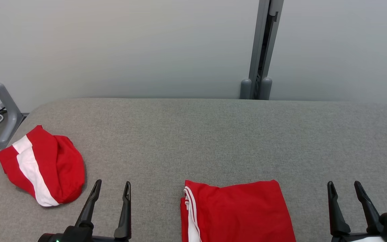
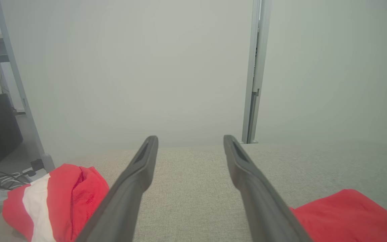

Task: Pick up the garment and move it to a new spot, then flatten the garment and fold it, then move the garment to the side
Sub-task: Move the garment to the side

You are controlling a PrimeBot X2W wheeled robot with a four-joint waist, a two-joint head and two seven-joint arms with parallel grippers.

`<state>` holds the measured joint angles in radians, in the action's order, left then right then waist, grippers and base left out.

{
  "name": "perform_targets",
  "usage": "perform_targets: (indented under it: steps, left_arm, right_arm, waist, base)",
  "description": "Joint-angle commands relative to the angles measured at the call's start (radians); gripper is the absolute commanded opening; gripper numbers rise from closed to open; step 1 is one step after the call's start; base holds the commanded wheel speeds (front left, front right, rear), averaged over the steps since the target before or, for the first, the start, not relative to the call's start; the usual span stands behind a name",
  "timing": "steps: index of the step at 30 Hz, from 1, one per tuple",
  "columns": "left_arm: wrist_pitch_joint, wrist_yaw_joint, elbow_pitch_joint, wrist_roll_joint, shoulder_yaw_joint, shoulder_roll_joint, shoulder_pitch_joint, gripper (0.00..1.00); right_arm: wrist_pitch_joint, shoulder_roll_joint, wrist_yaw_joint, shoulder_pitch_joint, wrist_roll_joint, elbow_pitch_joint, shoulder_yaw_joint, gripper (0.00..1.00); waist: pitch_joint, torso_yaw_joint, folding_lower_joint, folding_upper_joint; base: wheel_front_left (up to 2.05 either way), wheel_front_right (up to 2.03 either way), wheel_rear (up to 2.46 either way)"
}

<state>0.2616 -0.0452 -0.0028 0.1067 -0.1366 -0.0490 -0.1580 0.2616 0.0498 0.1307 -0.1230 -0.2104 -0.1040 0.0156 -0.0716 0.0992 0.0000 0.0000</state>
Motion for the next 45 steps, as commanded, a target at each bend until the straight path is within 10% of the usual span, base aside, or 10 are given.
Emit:
perform_targets:
  steps: [1,38,39,40,41,45]
  left_arm:
    - [0.004,0.0,0.002,0.002,0.001,-0.003,-0.004,1.0]
    - [0.004,0.027,0.046,-0.012,-0.087,-0.003,0.105,1.0]
    - [0.004,0.027,0.045,-0.012,-0.088,-0.003,0.105,1.0]
    - [0.004,0.026,0.044,-0.012,-0.09,-0.003,0.105,1.0]
    - [0.004,0.026,0.044,-0.012,-0.09,-0.003,0.105,1.0]
    - [0.004,0.024,0.045,-0.011,-0.092,-0.003,0.109,1.0]
  right_arm:
    - [0.006,0.003,0.0,-0.001,-0.002,0.003,-0.002,1.0]
    - [-0.293,0.104,0.0,0.169,-0.4,-0.354,-0.259,1.0]
    - [-0.295,0.106,0.0,0.17,-0.404,-0.359,-0.267,0.88]
    - [-0.296,0.109,0.0,0.174,-0.407,-0.362,-0.274,0.33]
    - [-0.292,0.113,0.0,0.179,-0.408,-0.362,-0.281,0.0]
    - [-0.278,0.137,0.0,0.199,-0.407,-0.353,-0.311,0.0]
  waist:
    - [0.0,0.001,0.0,0.0]
    - [0.168,0.137,0.0,0.0]
    - [0.169,0.139,0.0,0.0]
    - [0.17,0.14,0.0,0.0]
    - [0.171,0.14,0.0,0.0]
    - [0.175,0.134,0.0,0.0]
  base:
    - [0.0,0.0,0.0]
    - [0.0,0.0,0.0]
    - [0.0,0.0,0.0]
    - [0.0,0.0,0.0]
    - [0.0,0.0,0.0]
    - [0.0,0.0,0.0]
